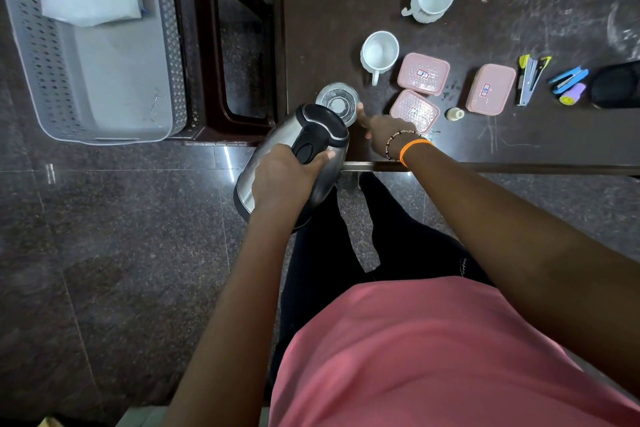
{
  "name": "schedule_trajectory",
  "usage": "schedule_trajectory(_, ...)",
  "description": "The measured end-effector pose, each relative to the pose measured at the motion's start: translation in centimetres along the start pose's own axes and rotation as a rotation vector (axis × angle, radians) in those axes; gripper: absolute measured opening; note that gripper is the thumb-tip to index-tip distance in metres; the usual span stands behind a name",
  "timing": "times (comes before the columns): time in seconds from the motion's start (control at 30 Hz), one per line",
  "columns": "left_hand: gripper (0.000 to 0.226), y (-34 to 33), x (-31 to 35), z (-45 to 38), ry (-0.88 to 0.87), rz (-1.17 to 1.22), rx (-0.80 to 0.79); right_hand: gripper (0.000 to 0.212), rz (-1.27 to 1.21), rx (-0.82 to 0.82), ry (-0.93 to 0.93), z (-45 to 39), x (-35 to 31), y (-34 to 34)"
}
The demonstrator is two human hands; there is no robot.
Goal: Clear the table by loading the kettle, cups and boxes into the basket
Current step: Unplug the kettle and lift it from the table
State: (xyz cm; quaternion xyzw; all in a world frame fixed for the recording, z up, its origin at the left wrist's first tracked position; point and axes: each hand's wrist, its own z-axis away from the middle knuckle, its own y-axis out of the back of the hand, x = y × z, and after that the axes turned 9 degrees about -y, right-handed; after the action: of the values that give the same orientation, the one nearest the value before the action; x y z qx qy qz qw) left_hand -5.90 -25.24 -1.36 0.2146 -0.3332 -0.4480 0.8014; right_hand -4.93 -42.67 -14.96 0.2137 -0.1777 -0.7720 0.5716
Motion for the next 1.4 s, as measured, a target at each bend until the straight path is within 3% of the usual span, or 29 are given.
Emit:
schedule_trajectory(1.03, 0.067, 0.0, 0.5, -0.1, 0.011, 0.034, 0.008, 0.072, -0.026, 0.030, -0.003, 0.2, -0.1, 0.5)
schedule_trajectory(1.2, 0.066, -0.1, 0.3, 0.0, 0.021, 0.033, 0.006, 0.056, -0.104, 0.078, 0.023, -0.4, -0.1, 0.3)
schedule_trajectory(1.4, 0.066, -0.2, -0.1, -0.1, 0.020, 0.036, 0.008, 0.057, -0.274, 0.141, 0.004, -1.0, 0.2, 0.0)
